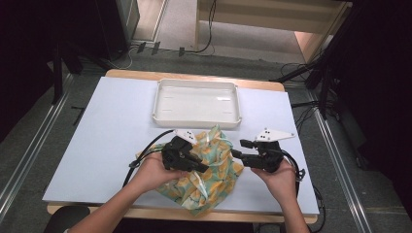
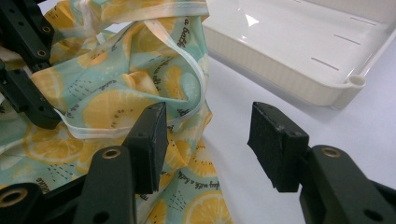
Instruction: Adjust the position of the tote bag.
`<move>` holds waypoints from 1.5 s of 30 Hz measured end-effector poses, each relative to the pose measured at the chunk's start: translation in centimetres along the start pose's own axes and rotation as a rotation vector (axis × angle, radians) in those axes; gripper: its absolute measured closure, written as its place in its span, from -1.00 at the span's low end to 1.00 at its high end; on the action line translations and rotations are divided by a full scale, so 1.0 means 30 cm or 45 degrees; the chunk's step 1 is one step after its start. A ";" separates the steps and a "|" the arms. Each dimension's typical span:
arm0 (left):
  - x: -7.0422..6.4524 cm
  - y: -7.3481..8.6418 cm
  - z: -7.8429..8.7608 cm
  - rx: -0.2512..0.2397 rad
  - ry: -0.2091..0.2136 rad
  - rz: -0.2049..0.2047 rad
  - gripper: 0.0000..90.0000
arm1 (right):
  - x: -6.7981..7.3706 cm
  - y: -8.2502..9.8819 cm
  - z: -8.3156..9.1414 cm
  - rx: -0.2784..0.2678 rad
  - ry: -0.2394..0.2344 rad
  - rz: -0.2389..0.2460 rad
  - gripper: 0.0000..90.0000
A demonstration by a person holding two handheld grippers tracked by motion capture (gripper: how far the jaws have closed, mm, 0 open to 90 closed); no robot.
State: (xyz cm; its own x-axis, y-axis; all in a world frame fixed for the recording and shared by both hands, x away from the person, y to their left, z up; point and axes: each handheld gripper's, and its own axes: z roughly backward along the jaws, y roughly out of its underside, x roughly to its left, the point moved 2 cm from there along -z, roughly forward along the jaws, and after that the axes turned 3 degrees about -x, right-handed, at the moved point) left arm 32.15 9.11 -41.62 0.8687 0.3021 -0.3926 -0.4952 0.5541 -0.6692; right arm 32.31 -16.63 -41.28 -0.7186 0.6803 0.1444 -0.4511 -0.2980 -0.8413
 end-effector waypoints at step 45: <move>-0.007 -0.061 0.319 -0.154 -0.131 0.063 0.01 | 0.094 -0.112 0.041 0.006 -0.106 -0.056 1.00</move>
State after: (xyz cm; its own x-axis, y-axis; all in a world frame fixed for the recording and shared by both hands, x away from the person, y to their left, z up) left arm 33.02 15.45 -34.28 0.8369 0.4084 -0.3645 -0.5305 0.4409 -0.7240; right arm 31.13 -14.54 -37.41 -0.7394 0.6348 0.2243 -0.4855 -0.2719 -0.8309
